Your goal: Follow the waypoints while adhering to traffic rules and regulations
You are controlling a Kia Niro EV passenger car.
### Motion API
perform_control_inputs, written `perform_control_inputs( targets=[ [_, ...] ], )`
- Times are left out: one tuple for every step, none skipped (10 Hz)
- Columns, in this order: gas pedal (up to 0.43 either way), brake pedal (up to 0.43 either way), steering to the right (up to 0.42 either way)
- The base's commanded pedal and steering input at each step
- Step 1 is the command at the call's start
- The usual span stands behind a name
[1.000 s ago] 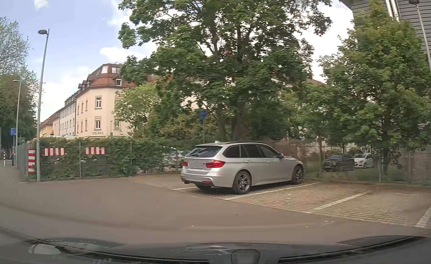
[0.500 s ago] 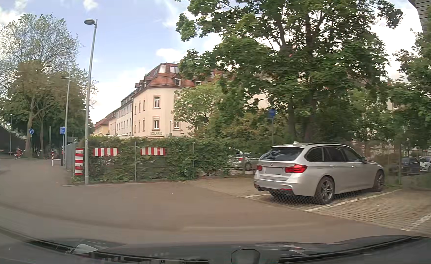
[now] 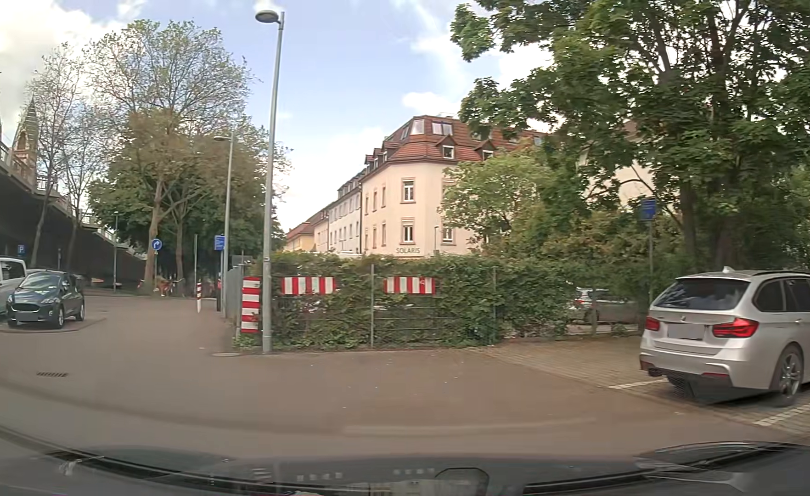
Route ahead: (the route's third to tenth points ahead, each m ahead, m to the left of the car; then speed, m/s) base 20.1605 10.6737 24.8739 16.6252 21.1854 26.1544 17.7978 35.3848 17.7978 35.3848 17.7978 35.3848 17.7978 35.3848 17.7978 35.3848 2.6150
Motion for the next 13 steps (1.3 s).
perform_control_inputs(
  targets=[
    [0.020,0.000,-0.610],
    [0.020,0.000,-0.589],
    [0.008,0.000,-0.558],
    [0.000,0.000,-0.532],
    [0.000,0.000,-0.499],
    [0.000,0.000,-0.468],
    [0.000,0.000,-0.437],
    [0.000,0.000,-0.411],
    [0.000,0.000,-0.381],
    [0.000,0.000,-0.355],
    [0.000,0.000,-0.334],
    [0.000,0.000,-0.309],
    [0.000,0.000,-0.287]
  ],
)
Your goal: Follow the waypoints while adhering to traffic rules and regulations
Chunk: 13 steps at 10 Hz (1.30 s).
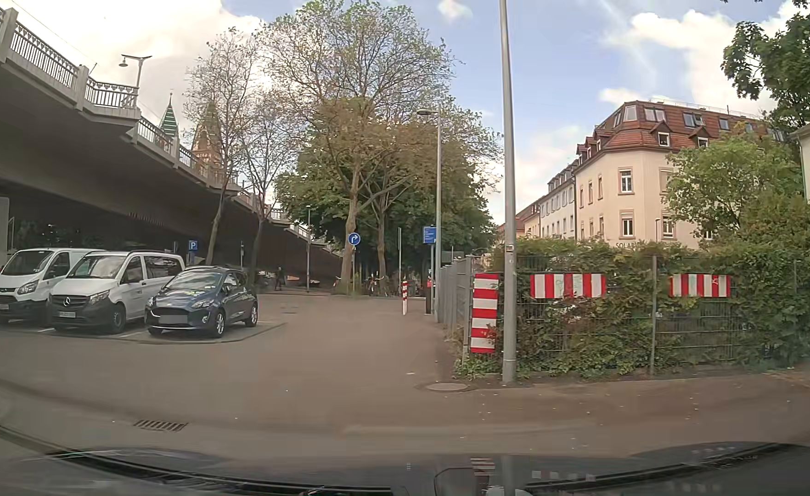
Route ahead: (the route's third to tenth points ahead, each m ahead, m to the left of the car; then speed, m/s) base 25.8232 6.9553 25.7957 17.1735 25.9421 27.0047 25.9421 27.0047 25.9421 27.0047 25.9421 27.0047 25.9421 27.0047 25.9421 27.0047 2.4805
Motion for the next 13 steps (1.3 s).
perform_control_inputs(
  targets=[
    [0.000,0.000,-0.265],
    [0.000,0.000,-0.248],
    [0.000,0.000,-0.232],
    [0.000,0.000,-0.215],
    [0.000,0.000,-0.203],
    [0.000,0.000,-0.185],
    [0.008,0.000,-0.169],
    [0.008,0.000,-0.158],
    [0.008,0.000,-0.146],
    [0.008,0.000,-0.138],
    [0.008,0.000,-0.130],
    [0.020,0.000,-0.118],
    [0.020,0.000,-0.105]
  ],
)
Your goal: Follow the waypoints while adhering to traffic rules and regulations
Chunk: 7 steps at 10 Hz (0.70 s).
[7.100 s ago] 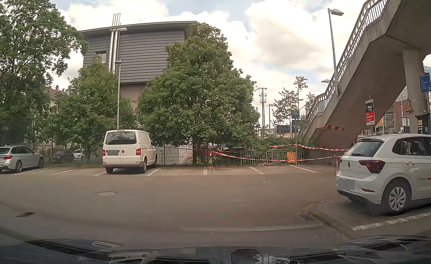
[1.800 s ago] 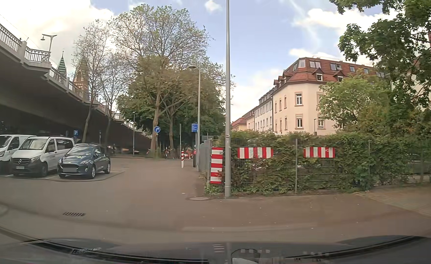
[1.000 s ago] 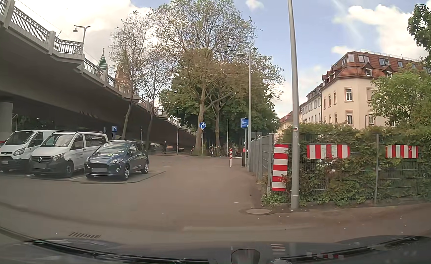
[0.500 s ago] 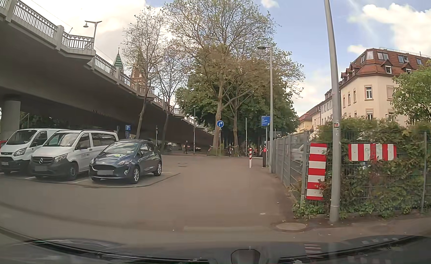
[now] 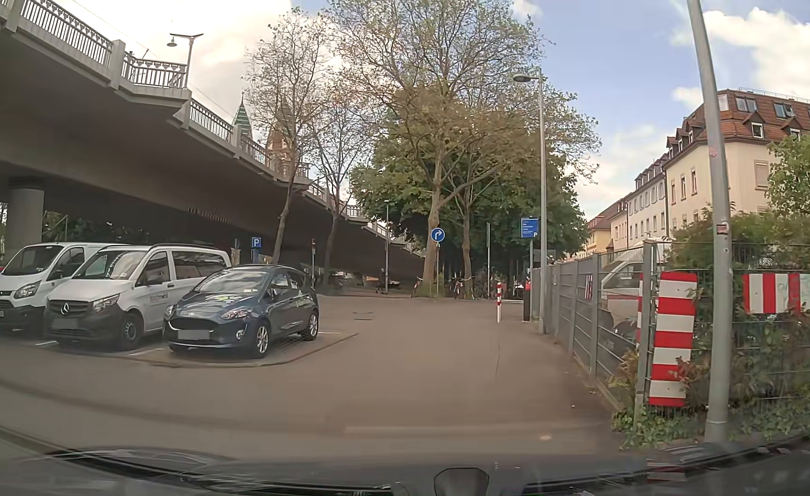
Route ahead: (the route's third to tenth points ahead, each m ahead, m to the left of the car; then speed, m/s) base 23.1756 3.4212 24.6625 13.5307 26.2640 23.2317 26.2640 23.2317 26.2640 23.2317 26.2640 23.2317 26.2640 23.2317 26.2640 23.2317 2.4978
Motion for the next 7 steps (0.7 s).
perform_control_inputs(
  targets=[
    [0.020,0.000,-0.093],
    [0.020,0.000,-0.072],
    [0.020,0.000,-0.059],
    [0.020,0.000,-0.045],
    [0.020,0.000,-0.040],
    [0.020,0.000,-0.031],
    [0.020,0.000,-0.020]
  ],
)
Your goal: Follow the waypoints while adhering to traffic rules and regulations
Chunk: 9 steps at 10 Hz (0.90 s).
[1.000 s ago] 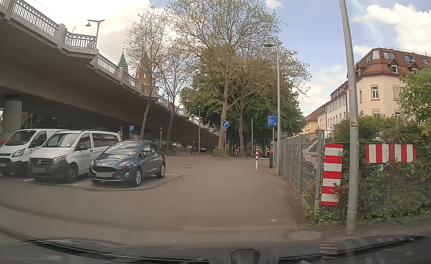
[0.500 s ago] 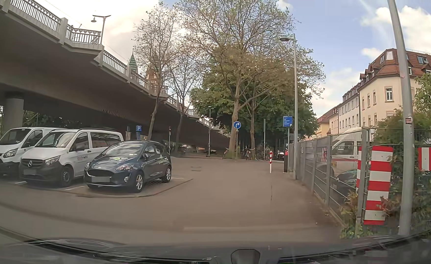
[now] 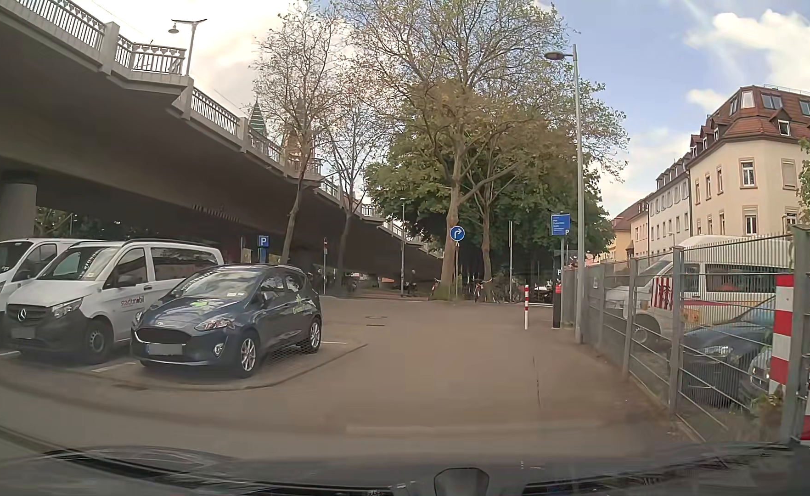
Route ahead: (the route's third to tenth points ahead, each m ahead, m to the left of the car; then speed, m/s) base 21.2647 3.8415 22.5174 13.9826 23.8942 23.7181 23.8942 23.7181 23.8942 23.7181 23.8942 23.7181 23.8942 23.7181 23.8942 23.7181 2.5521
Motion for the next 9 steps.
perform_control_inputs(
  targets=[
    [0.020,0.000,-0.004],
    [0.020,0.000,0.006],
    [0.020,0.000,0.024],
    [0.020,0.000,0.043],
    [0.020,0.000,0.057],
    [0.020,0.000,0.071],
    [0.020,0.000,0.087],
    [0.020,0.000,0.095],
    [0.020,0.000,0.096]
  ],
)
